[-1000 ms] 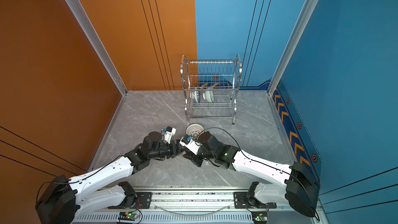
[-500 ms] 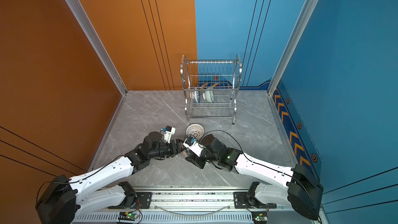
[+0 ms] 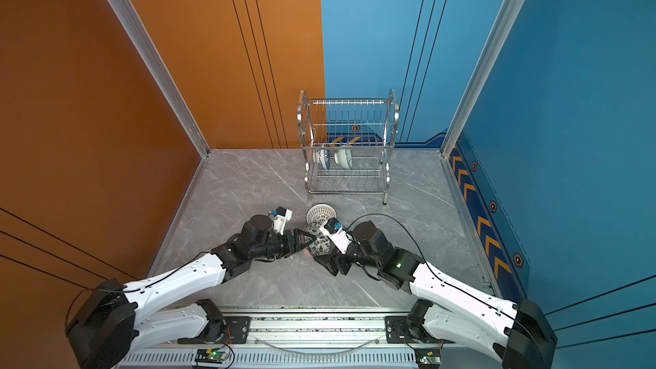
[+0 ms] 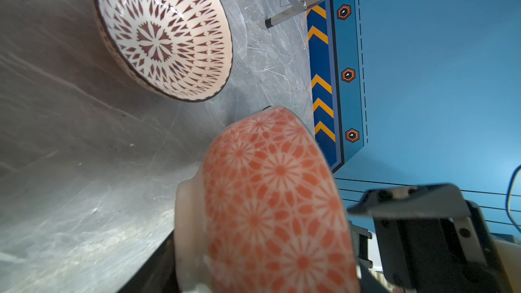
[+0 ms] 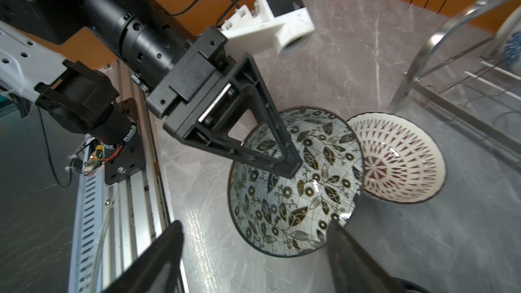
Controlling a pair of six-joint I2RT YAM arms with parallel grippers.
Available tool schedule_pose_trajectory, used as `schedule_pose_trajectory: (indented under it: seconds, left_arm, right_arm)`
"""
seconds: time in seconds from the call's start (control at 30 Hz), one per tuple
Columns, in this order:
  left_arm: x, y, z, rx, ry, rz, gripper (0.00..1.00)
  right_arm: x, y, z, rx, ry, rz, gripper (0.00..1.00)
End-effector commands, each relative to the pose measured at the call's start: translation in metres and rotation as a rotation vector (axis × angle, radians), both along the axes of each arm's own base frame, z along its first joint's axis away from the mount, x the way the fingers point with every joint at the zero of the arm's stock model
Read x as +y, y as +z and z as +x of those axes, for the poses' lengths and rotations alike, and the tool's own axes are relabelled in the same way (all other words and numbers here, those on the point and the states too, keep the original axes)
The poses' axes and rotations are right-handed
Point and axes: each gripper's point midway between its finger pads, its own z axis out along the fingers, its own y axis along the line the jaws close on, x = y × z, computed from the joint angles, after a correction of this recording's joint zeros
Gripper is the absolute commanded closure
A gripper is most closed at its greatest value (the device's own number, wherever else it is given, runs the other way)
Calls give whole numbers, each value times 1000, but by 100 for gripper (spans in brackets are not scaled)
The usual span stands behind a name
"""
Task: Load bowls into a dish rack
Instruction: Pass the bowl, then place the bowl in the dish rack.
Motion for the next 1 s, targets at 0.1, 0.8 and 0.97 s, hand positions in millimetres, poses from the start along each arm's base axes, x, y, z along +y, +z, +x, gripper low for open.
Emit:
schedule_pose_trajectory:
  seconds: [0.1,0.8,0.97]
  left_arm:
    - [-16,38,14,-122,-22,-47,44]
    - [-66,81,63,-348,-70,87,46]
    - [-74,94,82,-428,-43,124,46]
  right_arm:
    - [-38,14,7,33,-188,89,0]
    - [-165,13,28,408,-837,299,0]
    - [-169,15,25,410,-837,305,0]
